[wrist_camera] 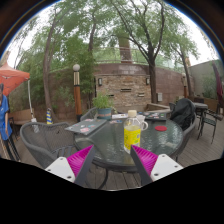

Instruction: Pour water

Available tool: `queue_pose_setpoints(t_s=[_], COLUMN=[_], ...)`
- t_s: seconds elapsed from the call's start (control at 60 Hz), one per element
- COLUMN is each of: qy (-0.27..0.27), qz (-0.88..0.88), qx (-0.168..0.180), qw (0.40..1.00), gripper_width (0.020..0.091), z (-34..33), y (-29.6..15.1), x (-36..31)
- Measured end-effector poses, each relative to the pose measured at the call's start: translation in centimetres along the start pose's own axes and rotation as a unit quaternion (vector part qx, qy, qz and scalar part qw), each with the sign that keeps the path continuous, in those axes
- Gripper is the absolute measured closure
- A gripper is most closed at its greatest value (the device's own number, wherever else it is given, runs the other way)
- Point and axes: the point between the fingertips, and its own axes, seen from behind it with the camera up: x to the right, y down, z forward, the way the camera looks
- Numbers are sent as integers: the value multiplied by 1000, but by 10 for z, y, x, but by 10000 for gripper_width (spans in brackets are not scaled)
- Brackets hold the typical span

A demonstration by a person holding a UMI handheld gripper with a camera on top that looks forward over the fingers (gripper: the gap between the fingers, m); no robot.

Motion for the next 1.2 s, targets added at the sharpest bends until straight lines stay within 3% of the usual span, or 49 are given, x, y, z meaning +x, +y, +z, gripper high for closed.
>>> queue_pose_setpoints(t_s=[0.533, 0.583, 0.65, 0.767, 0.917, 1.067, 1.117, 1.2], qy=[94, 104, 104, 121, 106, 54, 21, -25], qz=[-8, -10, -10, -16, -15, -15, 19, 89], qx=[19, 22, 25, 45, 47, 16, 38, 34], qw=[995, 994, 994, 992, 993, 998, 999, 995], gripper_width=[291, 331, 536, 578, 698, 725, 724, 724], z=[166, 174, 185, 187, 187, 200, 209, 228], y=[-4, -6, -5, -5, -5, -14, -45, -78], x=[99, 103, 91, 93, 90, 61, 45, 30])
